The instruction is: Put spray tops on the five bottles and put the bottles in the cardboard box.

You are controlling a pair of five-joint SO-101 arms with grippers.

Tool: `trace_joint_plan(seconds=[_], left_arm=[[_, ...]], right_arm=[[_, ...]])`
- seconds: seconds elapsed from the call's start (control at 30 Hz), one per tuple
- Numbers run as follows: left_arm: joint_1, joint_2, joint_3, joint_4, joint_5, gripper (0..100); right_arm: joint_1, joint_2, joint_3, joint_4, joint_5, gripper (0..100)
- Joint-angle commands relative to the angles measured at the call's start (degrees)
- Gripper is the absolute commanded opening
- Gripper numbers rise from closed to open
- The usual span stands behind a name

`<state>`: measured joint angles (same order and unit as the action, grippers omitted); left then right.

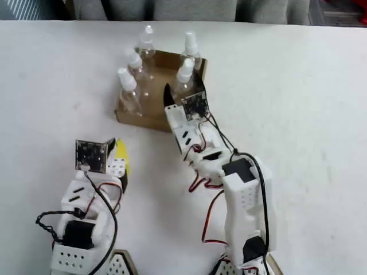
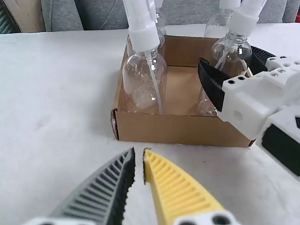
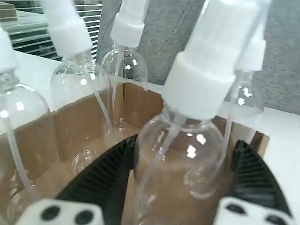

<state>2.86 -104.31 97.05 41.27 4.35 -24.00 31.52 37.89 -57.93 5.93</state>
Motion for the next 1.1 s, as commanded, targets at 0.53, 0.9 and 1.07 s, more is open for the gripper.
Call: trace_joint_plan(seconds=[0.53, 0.9, 1.07], left_arm=[[-0.57, -0.57, -0.09, 0.09, -0.44, 6], [-0.57, -0.57, -0.09, 0.09, -0.44, 6], [-0.57, -0.57, -0.09, 0.18, -0.44, 6]], right_arm=[[-0.75, -12.44, 5.01, 0.31, 0.00, 26.9], [-0.92, -36.26, 25.41, 0.40, -3.52, 26.5], [0.04, -48.84, 35.78, 0.40, -3.16, 13.4]])
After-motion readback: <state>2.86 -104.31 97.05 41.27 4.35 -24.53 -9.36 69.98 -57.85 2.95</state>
